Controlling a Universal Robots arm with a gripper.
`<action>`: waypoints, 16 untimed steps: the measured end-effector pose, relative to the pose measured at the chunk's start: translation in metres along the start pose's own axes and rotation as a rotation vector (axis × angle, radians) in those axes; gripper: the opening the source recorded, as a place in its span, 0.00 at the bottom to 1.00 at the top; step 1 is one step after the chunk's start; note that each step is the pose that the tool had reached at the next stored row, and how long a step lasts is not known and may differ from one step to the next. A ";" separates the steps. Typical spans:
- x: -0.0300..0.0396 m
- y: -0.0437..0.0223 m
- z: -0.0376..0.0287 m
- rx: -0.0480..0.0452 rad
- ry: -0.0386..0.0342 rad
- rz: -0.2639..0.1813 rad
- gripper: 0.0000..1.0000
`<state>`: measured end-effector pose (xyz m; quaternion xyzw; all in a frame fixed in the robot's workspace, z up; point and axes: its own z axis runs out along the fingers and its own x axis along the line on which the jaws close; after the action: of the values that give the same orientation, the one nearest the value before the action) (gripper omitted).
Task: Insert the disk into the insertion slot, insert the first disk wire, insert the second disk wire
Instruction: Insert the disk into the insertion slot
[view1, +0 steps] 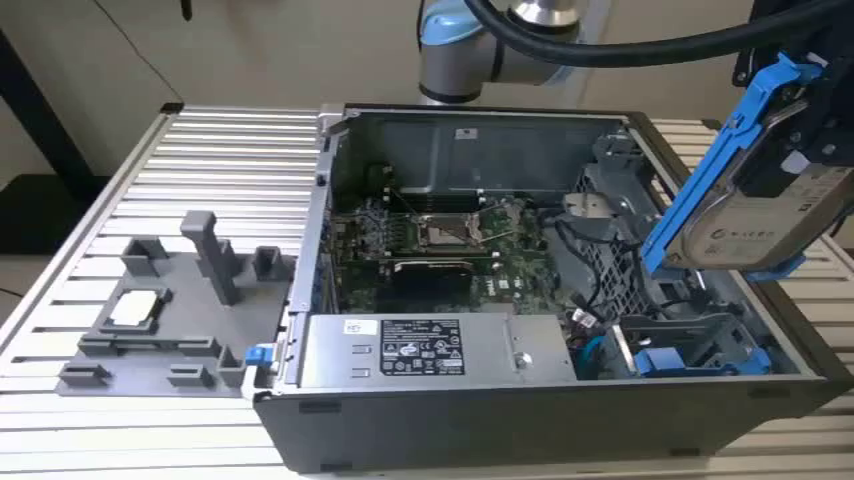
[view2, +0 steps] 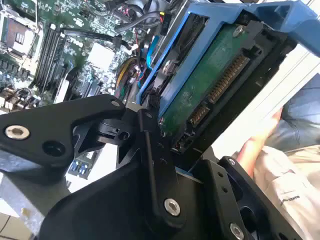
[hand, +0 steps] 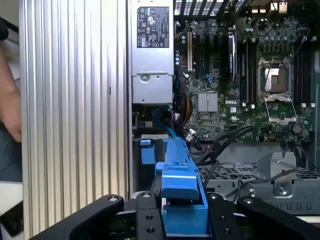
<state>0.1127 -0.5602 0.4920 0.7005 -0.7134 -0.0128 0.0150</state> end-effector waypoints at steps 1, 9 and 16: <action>0.0000 0.0000 0.0000 0.0000 0.0000 0.000 0.33; 0.0000 0.0000 0.0000 0.0000 0.0001 0.000 0.33; 0.0002 -0.0002 0.0050 0.0001 0.0002 0.000 0.33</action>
<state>0.1127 -0.5605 0.4870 0.7005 -0.7134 -0.0127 0.0150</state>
